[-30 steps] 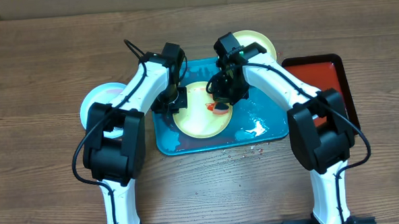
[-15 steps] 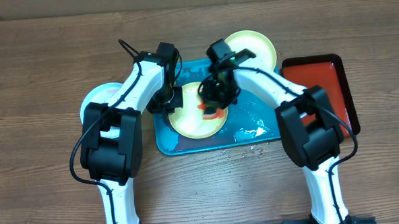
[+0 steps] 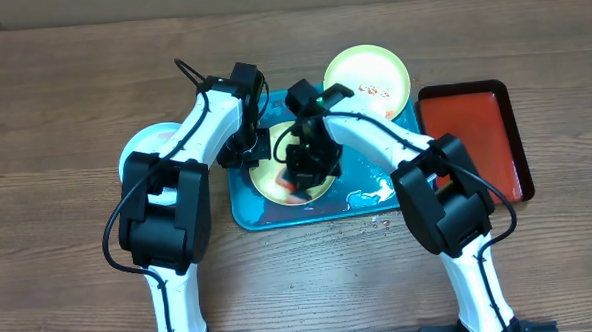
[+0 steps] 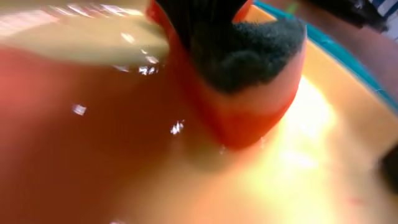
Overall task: Clean dirty plates on tray and stack at the side
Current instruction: 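Scrub the yellow plate with the sponge while the left gripper holds it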
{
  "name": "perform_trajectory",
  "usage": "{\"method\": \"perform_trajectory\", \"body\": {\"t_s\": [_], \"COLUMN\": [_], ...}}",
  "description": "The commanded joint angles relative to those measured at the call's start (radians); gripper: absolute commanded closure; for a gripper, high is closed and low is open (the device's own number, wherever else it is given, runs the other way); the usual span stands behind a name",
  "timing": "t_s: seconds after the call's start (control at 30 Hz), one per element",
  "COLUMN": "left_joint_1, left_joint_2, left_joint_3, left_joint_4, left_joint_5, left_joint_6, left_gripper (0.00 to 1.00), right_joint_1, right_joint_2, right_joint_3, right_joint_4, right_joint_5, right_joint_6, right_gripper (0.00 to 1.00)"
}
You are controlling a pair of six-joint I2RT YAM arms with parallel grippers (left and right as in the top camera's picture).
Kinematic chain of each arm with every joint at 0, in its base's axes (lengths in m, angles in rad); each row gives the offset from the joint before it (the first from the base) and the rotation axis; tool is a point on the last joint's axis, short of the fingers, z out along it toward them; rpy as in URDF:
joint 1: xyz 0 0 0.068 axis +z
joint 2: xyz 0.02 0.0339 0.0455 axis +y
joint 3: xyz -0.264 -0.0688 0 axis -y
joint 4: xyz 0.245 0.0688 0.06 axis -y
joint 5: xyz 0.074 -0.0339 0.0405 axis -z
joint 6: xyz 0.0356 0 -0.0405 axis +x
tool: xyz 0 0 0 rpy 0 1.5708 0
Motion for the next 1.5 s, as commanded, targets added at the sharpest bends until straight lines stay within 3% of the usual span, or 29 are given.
{"method": "perform_trajectory", "body": {"t_s": [0.0,0.17,0.37,0.67,0.93,1.1,1.47], "left_joint_1": [0.007,0.007,0.007,0.007,0.013,0.041,0.096], "left_joint_2": [0.026,0.026,0.026,0.026,0.026,0.026,0.026], "left_joint_3": [-0.021,-0.021,-0.021,-0.021,-0.021,-0.021,-0.024], "left_joint_4": [0.020,0.019,0.020,0.042,0.050,0.060,0.058], "left_joint_5": [-0.031,-0.030,-0.029,0.027,0.059,0.147,0.233], "left_joint_6": [0.011,0.012,0.024,0.038,0.037,0.038,0.072], "left_gripper": [0.96,0.96,0.96,0.96,0.96,0.96,0.96], "right_joint_1": [-0.032,-0.032,-0.016,-0.002,0.016,-0.001,-0.051], "right_joint_2": [0.029,0.029,0.032,0.087,0.088,0.088,0.086], "right_joint_3": [0.059,0.084,0.069,0.066,0.066,0.066,0.129], "right_joint_4": [-0.060,-0.026,0.154,0.323,0.260,0.137,-0.104], "right_joint_5": [0.268,0.419,0.405,-0.113,-0.318,-0.266,0.267], "right_joint_6": [0.003,0.030,0.059,0.058,0.000,-0.063,-0.070], "right_gripper": [0.96,0.96,0.96,0.96,0.96,0.96,0.96]}}
